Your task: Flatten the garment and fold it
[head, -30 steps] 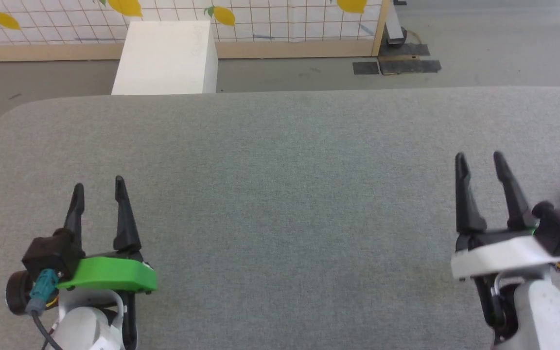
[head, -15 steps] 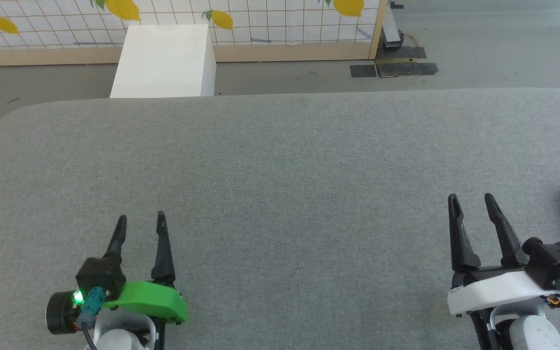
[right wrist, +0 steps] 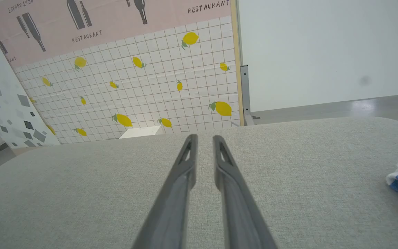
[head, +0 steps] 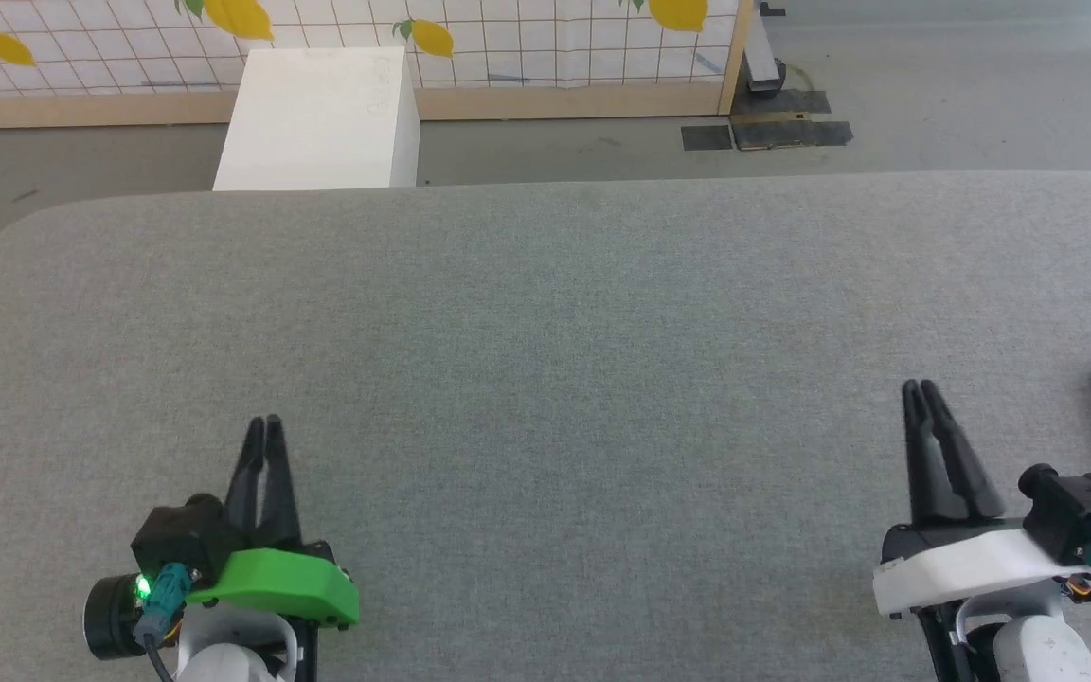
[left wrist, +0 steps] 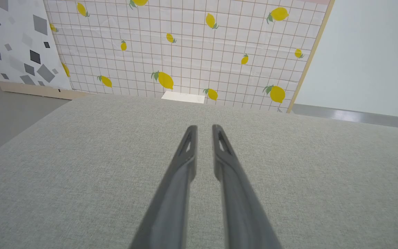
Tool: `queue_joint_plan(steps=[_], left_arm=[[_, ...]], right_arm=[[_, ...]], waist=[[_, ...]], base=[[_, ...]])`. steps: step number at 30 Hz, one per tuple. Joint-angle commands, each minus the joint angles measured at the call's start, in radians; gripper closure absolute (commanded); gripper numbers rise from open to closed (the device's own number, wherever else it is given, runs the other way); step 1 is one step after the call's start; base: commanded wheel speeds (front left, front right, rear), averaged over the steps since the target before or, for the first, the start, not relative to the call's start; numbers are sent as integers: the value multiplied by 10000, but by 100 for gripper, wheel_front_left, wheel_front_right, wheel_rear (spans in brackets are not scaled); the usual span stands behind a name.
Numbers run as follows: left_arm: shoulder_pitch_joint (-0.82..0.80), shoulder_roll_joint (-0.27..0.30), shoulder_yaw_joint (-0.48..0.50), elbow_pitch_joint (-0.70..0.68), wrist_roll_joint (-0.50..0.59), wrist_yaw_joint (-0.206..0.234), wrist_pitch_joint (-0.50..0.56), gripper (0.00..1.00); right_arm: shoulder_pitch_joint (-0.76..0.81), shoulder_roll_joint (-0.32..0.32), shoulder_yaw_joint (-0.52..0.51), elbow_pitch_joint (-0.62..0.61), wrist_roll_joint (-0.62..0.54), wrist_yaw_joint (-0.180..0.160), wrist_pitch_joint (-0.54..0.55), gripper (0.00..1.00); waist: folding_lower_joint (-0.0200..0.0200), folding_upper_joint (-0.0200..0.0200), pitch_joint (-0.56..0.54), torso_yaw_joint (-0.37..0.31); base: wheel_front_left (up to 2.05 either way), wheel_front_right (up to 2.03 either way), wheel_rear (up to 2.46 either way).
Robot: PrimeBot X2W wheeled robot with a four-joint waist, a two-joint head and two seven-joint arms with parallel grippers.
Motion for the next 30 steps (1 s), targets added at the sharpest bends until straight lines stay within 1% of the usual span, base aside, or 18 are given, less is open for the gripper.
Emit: queue_joint_plan(steps=[1, 30], left_arm=[[1, -1, -1, -5, 4, -1, 5, 100], [117, -92, 100, -304, 506, -140, 579, 100]], right_arm=[[1, 0, -3, -3, -4, 0, 5, 100], [140, 0, 73, -335, -479, -3, 576, 100]], waist=[[0, 0, -3, -1], [0, 0, -234, -30]], base=[[0, 0, 0], [0, 0, 0]])
